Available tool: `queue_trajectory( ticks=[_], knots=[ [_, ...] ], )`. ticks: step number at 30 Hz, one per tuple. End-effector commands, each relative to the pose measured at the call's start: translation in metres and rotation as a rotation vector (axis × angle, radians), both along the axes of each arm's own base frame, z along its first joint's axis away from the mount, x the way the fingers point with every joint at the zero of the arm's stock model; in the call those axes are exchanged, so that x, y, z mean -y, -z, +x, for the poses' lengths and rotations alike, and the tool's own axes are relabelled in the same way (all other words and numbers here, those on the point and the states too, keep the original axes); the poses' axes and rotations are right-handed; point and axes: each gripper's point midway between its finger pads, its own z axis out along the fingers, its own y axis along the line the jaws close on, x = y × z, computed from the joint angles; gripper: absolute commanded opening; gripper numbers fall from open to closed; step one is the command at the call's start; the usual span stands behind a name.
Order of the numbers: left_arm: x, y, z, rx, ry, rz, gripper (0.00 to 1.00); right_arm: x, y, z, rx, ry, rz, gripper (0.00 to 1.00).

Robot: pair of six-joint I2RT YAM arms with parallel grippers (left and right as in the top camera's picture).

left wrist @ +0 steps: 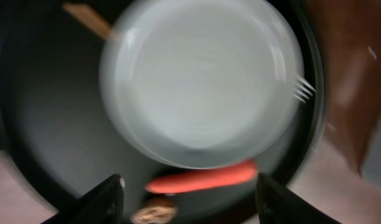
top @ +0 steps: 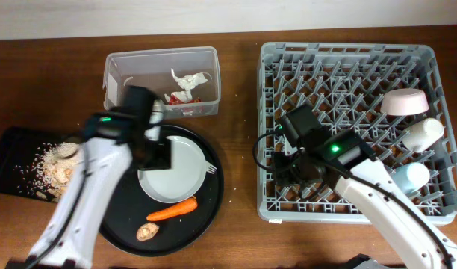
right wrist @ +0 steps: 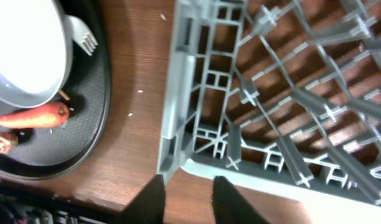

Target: Sort waste into correct bins and load items into the dishwasher rack

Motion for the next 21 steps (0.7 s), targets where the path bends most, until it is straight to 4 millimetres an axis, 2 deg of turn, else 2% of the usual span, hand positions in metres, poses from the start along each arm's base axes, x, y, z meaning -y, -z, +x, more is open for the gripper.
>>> queue_trajectory(
  ticks=[1, 3, 4, 5, 7, 8, 9, 11, 15, 17, 21],
  knots=[
    [-0.053, -0.018, -0.001, 0.032, -0.177, 0.012, 0.75, -0.038, -0.030, 0.004, 0.103, -0.133, 0.061, 0.40],
    [-0.075, -0.017, -0.005, 0.017, -0.259, 0.011, 0.82, -0.067, -0.045, 0.005, 0.165, -0.207, 0.085, 0.52],
    [-0.084, -0.017, -0.006, 0.012, -0.297, 0.000, 0.87, -0.086, -0.045, 0.005, 0.180, -0.249, 0.102, 0.56],
    [-0.089, -0.017, -0.007, 0.010, -0.322, -0.018, 0.92, -0.101, -0.037, 0.004, 0.179, -0.281, 0.105, 0.59],
    [-0.092, -0.017, -0.007, 0.010, -0.335, -0.021, 0.94, -0.123, -0.021, 0.006, 0.168, -0.321, 0.103, 0.63],
    [-0.091, -0.017, -0.007, 0.009, -0.334, -0.021, 0.95, -0.141, -0.006, 0.009, 0.164, -0.342, 0.105, 0.63],
    [-0.091, -0.016, -0.007, 0.009, -0.334, -0.021, 0.95, -0.150, 0.004, 0.012, 0.153, -0.328, 0.107, 0.63],
    [-0.091, -0.016, -0.007, 0.009, -0.334, -0.021, 0.95, -0.164, 0.033, 0.021, 0.111, -0.272, 0.102, 0.63],
    [-0.091, -0.016, -0.007, 0.009, -0.334, -0.021, 0.95, -0.177, 0.088, 0.032, 0.013, -0.135, 0.079, 0.62],
    [-0.092, -0.016, -0.007, 0.009, -0.334, -0.018, 0.95, -0.185, 0.101, 0.038, 0.013, -0.120, 0.091, 0.56],
    [-0.105, -0.016, -0.009, 0.014, -0.399, 0.052, 0.96, -0.182, 0.127, 0.036, -0.057, -0.023, 0.064, 0.46]
  ],
)
